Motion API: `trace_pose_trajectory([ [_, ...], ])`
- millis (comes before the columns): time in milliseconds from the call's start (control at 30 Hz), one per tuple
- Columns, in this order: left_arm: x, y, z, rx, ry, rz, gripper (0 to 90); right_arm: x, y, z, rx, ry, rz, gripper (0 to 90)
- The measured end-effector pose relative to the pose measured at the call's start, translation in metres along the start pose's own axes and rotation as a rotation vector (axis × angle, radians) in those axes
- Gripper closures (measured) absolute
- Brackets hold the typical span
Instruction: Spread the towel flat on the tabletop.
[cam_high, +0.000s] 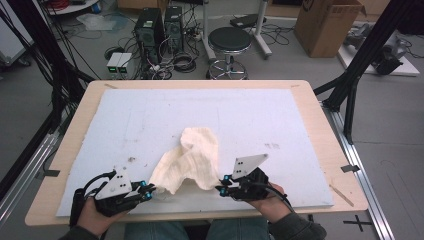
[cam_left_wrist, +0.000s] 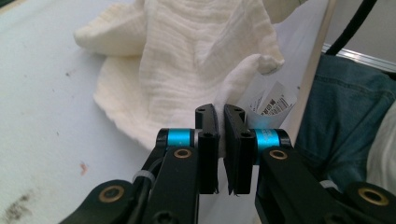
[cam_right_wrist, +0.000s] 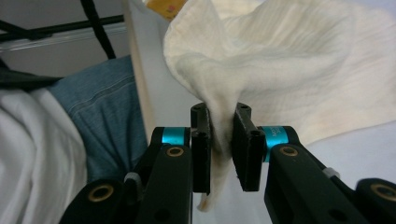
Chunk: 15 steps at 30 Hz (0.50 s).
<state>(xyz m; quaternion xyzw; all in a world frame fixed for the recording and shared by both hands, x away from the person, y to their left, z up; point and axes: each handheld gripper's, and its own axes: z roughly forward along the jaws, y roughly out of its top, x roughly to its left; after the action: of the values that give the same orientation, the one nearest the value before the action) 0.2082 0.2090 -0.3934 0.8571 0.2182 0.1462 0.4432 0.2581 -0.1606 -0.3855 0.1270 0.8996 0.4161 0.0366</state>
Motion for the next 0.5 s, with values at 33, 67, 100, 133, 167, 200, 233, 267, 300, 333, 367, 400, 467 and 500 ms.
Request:
trace_pose_trajectory([
  [33,0.0,-0.003,0.0,-0.001,-0.006,-0.007,83.7,0.001,-0.001,0.004,0.011,0.01,-0.001,78.1],
  [67,-0.001,-0.006,0.0,-0.004,-0.016,-0.011,83.0,0.002,-0.003,0.007,0.023,0.014,0.007,76.7],
  [100,-0.001,-0.008,0.001,-0.008,-0.021,-0.013,80.6,0.002,-0.004,0.009,0.025,0.024,0.011,73.4],
  [133,-0.002,-0.008,0.0,-0.01,-0.025,-0.015,74.6,0.002,-0.004,0.011,0.025,0.029,0.012,69.5],
  [167,-0.001,-0.008,0.0,-0.02,-0.039,-0.022,70.7,0.002,-0.004,0.011,0.025,0.039,0.014,67.1],
  [200,-0.001,-0.008,-0.001,-0.029,-0.041,-0.024,67.8,0.002,-0.004,0.009,0.023,0.047,0.013,64.0],
  [233,-0.001,-0.006,-0.003,-0.042,-0.039,-0.024,64.9,0.002,-0.003,0.008,0.015,0.05,0.012,59.7],
  [267,0.0,-0.005,-0.004,-0.053,-0.042,-0.025,62.2,0.001,-0.002,0.005,0.004,0.052,0.019,56.8],
  [300,0.001,-0.004,-0.005,-0.061,-0.04,-0.024,60.7,0.0,-0.001,0.002,-0.005,0.061,0.024,55.1],
  [333,0.002,-0.002,-0.007,-0.066,-0.036,-0.027,58.9,0.0,0.0,-0.001,-0.012,0.06,0.024,53.0],
  [367,0.004,-0.001,-0.008,-0.069,-0.028,-0.03,57.9,-0.001,0.001,-0.005,-0.018,0.061,0.024,51.8],
  [400,0.006,0.0,-0.008,-0.076,-0.019,-0.037,57.3,-0.002,0.002,-0.008,-0.025,0.061,0.025,51.0],
  [467,0.013,0.003,-0.006,-0.083,-0.001,-0.046,55.7,-0.006,0.005,-0.015,-0.043,0.049,0.027,50.4],
  [500,0.015,0.004,-0.004,-0.087,0.004,-0.05,54.9,-0.008,0.006,-0.017,-0.044,0.032,0.026,50.4],
])
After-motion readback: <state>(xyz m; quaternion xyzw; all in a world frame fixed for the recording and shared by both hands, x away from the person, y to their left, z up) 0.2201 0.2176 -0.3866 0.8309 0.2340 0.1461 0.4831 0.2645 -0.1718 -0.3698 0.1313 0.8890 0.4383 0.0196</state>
